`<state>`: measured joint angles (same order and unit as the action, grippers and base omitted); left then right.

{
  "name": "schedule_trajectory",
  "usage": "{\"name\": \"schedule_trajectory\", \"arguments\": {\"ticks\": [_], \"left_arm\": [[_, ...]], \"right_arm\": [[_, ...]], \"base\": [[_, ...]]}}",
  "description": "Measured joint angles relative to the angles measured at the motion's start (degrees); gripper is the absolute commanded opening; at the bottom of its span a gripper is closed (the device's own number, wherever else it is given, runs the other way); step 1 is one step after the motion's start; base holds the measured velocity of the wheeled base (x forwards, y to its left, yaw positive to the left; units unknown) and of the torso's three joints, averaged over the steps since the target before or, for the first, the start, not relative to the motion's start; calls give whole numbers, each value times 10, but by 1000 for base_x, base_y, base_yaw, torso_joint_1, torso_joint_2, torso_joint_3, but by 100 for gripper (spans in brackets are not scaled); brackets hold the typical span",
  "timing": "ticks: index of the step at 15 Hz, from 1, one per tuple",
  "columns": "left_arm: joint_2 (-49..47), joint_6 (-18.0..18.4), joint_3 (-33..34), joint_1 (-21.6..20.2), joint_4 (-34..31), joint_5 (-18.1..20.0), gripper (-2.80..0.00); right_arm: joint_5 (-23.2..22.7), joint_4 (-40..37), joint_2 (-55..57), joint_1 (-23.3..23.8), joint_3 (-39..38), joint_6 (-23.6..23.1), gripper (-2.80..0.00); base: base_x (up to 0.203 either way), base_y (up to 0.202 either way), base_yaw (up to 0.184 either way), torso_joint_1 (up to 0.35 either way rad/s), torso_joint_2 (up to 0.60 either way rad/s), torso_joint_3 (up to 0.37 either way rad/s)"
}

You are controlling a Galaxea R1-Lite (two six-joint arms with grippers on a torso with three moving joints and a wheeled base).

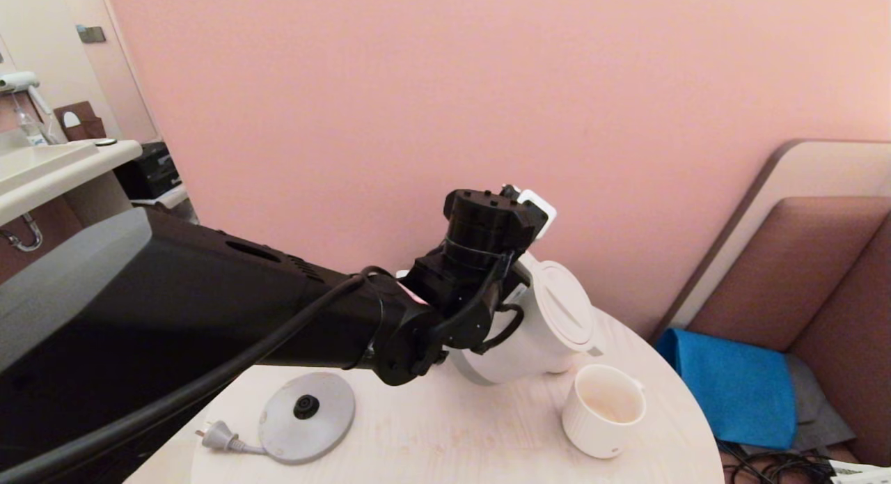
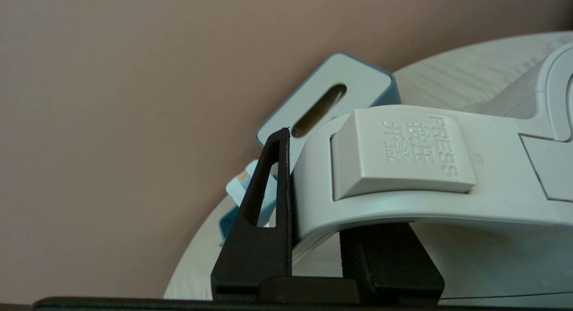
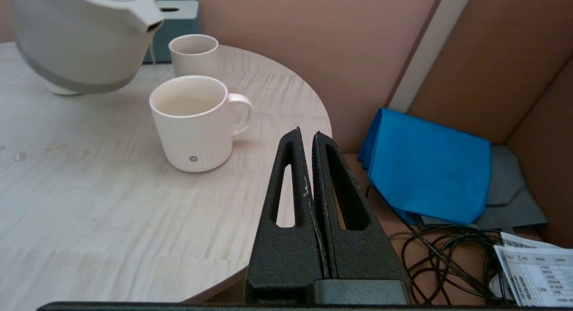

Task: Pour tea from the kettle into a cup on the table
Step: Pour water into the cup

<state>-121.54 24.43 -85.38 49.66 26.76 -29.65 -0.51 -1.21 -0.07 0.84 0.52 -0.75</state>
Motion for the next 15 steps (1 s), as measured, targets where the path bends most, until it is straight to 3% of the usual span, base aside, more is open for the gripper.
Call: {"name": "schedule_trajectory", "arguments": {"ticks": [5,15], "left_arm": [[-16,9,-41,4,-1,2,-280],[-18,40,-38,25,-2,1,-280]], "right_arm": [[0,0,0,0,0,0,-280],[0,0,0,0,0,0,-280]], "base": [[0,0,0,0,0,0],[0,0,0,0,0,0]]}}
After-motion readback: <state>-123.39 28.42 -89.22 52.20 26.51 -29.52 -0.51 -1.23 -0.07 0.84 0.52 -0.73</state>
